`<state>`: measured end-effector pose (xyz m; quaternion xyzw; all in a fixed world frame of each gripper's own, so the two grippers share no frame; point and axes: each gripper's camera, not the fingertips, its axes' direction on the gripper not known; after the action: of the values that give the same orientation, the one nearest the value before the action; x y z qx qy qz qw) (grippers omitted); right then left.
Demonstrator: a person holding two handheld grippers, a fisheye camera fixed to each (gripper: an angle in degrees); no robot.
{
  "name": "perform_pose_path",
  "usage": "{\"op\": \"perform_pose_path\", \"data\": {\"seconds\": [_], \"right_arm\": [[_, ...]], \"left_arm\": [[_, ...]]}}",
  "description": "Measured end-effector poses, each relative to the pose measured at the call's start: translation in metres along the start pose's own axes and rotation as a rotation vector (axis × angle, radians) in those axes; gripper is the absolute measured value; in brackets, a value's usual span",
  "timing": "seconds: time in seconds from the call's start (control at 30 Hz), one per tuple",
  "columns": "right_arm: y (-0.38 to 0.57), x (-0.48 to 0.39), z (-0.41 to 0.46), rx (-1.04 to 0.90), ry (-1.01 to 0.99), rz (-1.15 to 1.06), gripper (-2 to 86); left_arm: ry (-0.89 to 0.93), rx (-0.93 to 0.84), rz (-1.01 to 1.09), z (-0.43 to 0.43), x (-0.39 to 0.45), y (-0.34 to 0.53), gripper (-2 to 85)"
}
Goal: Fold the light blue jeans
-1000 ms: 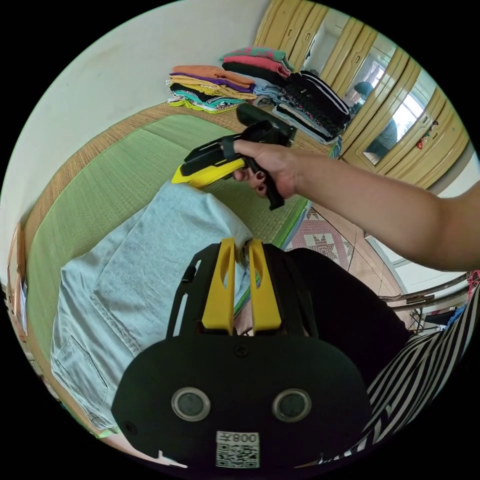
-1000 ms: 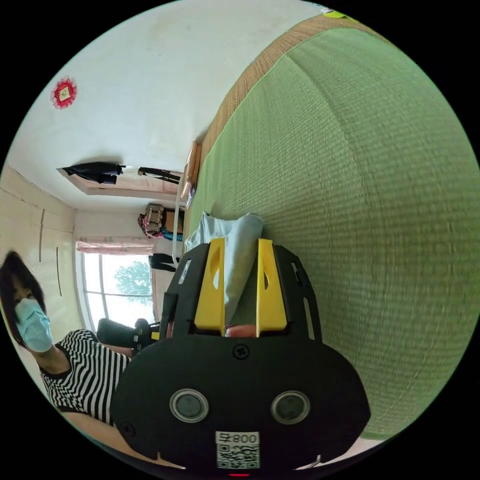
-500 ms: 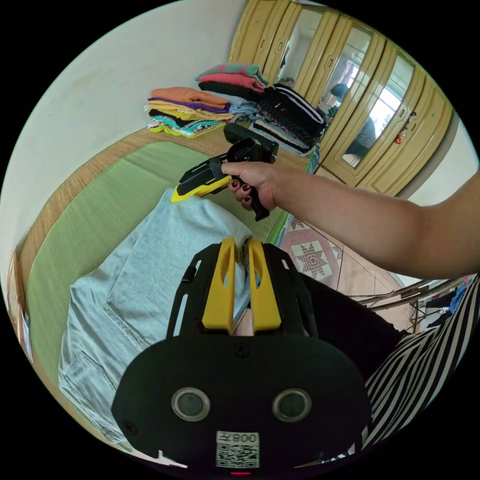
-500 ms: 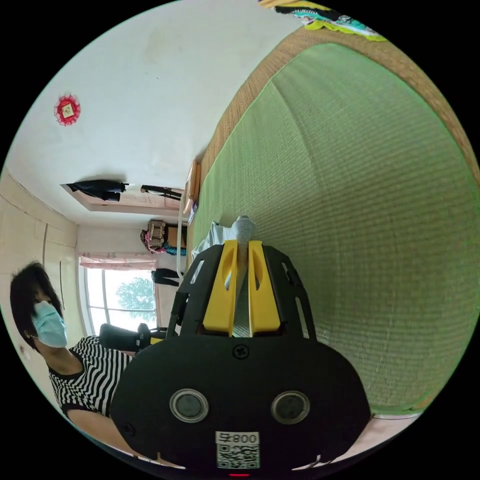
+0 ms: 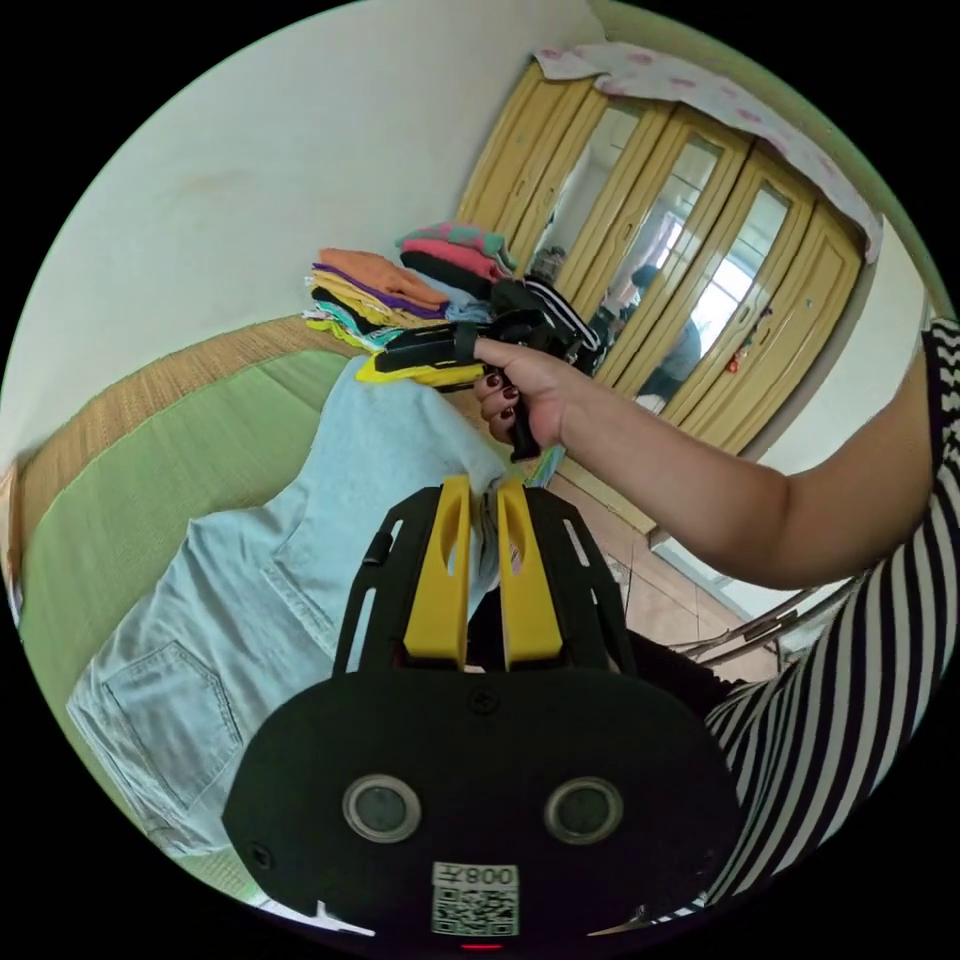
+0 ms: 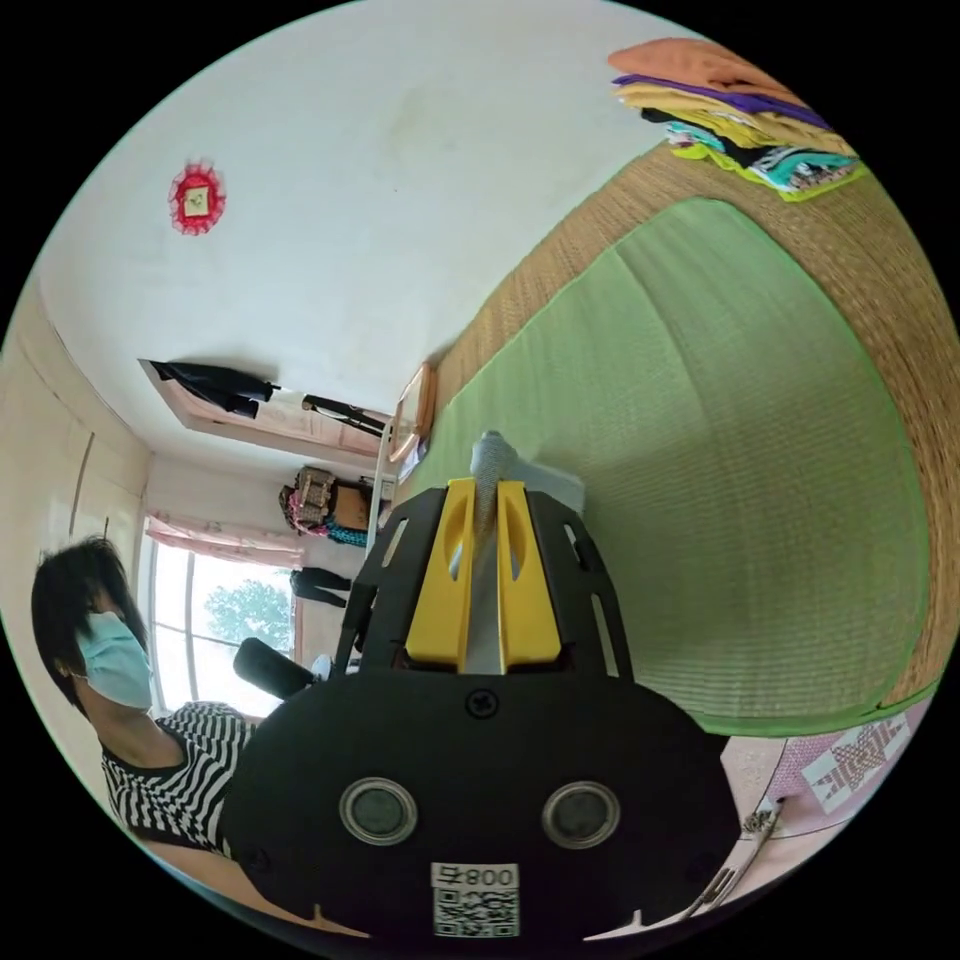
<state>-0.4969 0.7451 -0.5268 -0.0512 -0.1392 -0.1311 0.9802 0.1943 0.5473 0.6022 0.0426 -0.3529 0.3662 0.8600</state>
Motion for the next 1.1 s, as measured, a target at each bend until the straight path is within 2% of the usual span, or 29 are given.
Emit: {"op": "perform_pose_path", "data": {"seconds": [0.2,0.43,0.63,0.93,1.1], "right_arm": [[-0.050,-0.123,0.043,-0.050,-0.026,-0.120,2.7],[-0.106,-0.231,0.151,-0.179,0.012,-0.159,3.0],[-0.139,-0.293,0.229,-0.303,0.108,-0.162,3.2],[-0.193,-0.391,0.270,-0.375,0.189,-0.229,3.3],[-0.221,-0.428,0.290,-0.419,0.257,-0.245,3.8]], "left_arm": [[-0.027,0.147,-0.106,-0.036,-0.066,0.073,4.1],[-0.069,0.254,-0.389,-0.048,-0.164,0.191,3.8],[-0.056,0.301,-0.643,-0.025,-0.240,0.294,3.7],[-0.045,0.407,-0.828,0.019,-0.317,0.393,3.7],[-0.079,0.406,-0.903,0.050,-0.352,0.429,3.8]]}}
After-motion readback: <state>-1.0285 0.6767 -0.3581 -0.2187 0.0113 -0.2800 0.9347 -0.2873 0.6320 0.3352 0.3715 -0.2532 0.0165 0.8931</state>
